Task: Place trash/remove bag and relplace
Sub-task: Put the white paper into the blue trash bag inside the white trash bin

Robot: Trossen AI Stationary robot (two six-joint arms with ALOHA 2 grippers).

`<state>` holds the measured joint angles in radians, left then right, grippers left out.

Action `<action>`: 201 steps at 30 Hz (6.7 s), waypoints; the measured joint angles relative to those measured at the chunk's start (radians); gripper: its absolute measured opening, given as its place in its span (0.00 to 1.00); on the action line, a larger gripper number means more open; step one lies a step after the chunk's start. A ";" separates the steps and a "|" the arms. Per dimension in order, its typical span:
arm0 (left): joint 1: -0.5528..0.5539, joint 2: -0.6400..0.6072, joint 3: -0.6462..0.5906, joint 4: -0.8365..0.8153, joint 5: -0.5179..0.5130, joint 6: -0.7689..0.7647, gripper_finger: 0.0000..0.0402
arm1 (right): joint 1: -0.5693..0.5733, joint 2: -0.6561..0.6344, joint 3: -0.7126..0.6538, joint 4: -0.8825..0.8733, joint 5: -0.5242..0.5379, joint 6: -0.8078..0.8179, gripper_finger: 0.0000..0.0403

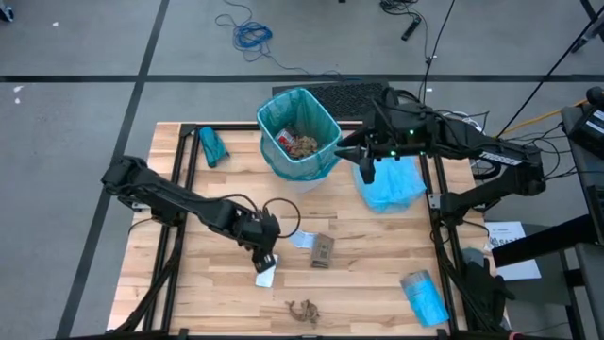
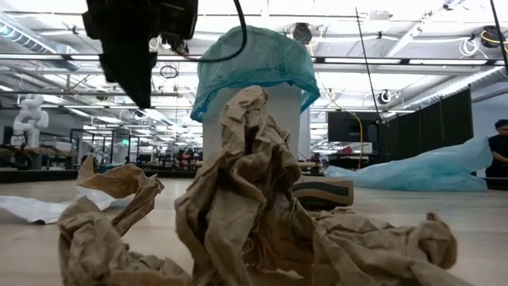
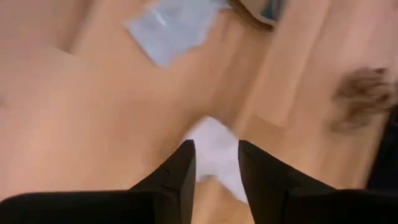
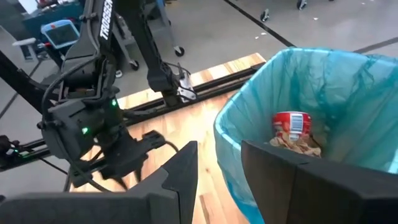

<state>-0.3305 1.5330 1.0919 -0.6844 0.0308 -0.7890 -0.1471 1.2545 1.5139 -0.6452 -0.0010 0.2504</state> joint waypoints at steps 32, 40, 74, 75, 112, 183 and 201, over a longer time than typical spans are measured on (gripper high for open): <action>-0.006 -0.026 -0.314 0.359 0.043 -0.540 0.45 | 0.039 -0.019 0.000 -0.063 0.001 0.026 0.29; -0.006 -0.116 -0.314 0.199 -0.038 -0.527 0.45 | 0.039 -0.019 0.000 -0.062 0.003 0.029 0.29; -0.040 -0.059 -0.492 0.599 0.023 -0.674 0.44 | 0.039 -0.040 0.000 -0.063 0.000 0.026 0.29; -0.044 -0.050 -0.492 0.605 0.029 -0.681 0.44 | 0.039 -0.040 0.000 -0.063 0.000 0.026 0.29; -0.061 -0.014 -0.492 0.702 -0.049 -0.723 0.09 | 0.039 -0.039 0.000 -0.066 0.000 0.018 0.29; -0.097 0.253 -0.480 1.234 -0.001 -0.618 0.01 | 0.039 -0.039 0.000 -0.094 0.000 0.020 0.29; -0.040 -0.114 -0.479 1.227 -0.196 -0.437 0.00 | 0.039 -0.039 0.000 -0.100 0.000 0.025 0.29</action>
<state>-0.3705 1.4188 0.6131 0.5426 -0.1656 -1.2262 -0.1085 1.2156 1.5135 -0.7456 -0.0010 0.2756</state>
